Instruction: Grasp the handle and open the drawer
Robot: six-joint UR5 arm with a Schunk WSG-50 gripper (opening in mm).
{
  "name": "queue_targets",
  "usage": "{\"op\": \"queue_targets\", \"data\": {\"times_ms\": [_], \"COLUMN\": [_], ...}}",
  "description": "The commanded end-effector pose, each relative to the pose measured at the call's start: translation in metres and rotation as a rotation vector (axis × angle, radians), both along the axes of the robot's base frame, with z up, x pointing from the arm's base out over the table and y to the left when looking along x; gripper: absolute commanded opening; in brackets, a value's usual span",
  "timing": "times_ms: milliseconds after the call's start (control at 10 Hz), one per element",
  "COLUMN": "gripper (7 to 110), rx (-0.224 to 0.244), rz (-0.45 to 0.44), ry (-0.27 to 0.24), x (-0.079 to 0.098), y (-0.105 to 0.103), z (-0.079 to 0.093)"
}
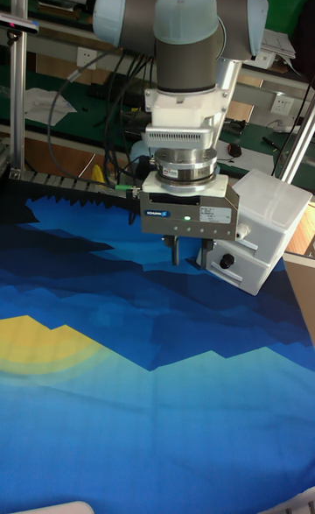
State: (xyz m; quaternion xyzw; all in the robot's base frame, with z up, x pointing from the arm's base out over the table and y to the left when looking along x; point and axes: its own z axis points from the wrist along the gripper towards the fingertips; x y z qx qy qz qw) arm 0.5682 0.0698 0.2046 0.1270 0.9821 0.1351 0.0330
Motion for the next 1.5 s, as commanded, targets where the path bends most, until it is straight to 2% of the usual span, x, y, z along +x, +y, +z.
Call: {"op": "queue_targets", "data": {"times_ms": [0,100,400,700,900,1100,1200,1400], "gripper": [7,7,7,7,7,7,7,7], "rx": [0.08,0.119,0.129,0.14,0.127,0.143,0.148,0.17], "rz": [-0.063,-0.085,-0.092,-0.106,-0.112,-0.145,-0.163,-0.186], "ry": [0.038,0.051,0.047,0.023,0.044,0.068,0.035,0.027], "x": [-0.004,-0.006,-0.004,0.002,-0.008,-0.021,-0.025,-0.045], "y": [0.018,0.027,0.031,0.033,0.034,0.057,0.071,0.092], "z": [0.006,0.009,0.01,0.013,0.024,0.026,0.022,0.024]}}
